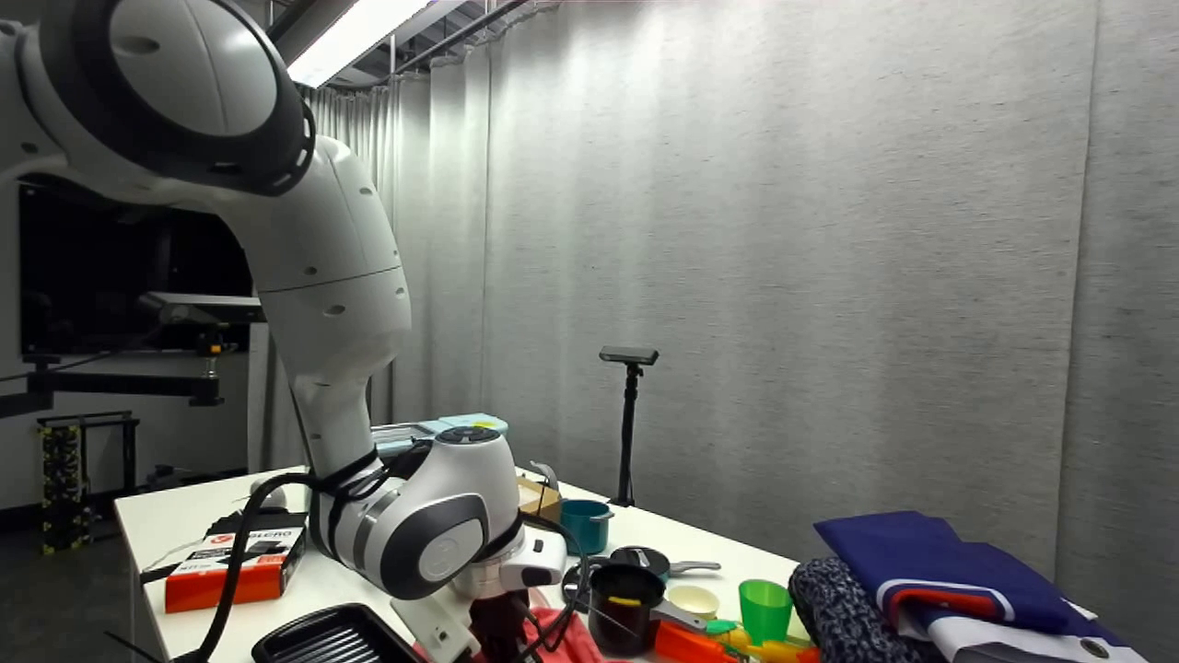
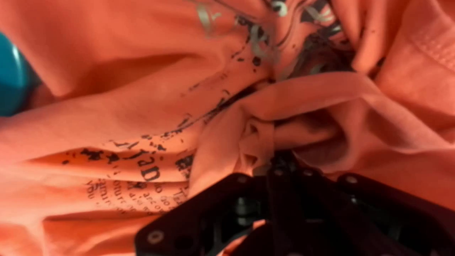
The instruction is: Move the pink shirt to the left
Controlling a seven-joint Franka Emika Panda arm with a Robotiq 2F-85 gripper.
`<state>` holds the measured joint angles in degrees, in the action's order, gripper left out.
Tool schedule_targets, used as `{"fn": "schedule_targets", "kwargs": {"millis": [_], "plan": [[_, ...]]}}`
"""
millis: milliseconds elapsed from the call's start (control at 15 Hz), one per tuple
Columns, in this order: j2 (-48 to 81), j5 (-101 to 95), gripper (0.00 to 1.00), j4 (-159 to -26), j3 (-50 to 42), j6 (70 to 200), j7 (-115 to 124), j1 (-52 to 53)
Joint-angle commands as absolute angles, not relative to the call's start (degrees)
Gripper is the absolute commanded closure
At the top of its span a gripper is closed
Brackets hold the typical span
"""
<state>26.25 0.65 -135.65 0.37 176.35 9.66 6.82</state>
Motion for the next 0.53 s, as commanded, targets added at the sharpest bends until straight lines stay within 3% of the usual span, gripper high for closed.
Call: {"fn": "schedule_targets", "kwargs": {"millis": [0,467], "plan": [[29.4,2.8,1.00,-131.9,5.5,175.6,6.6,2.9],[32.8,2.8,1.00,-126.3,6.7,175.6,6.8,3.6]]}}
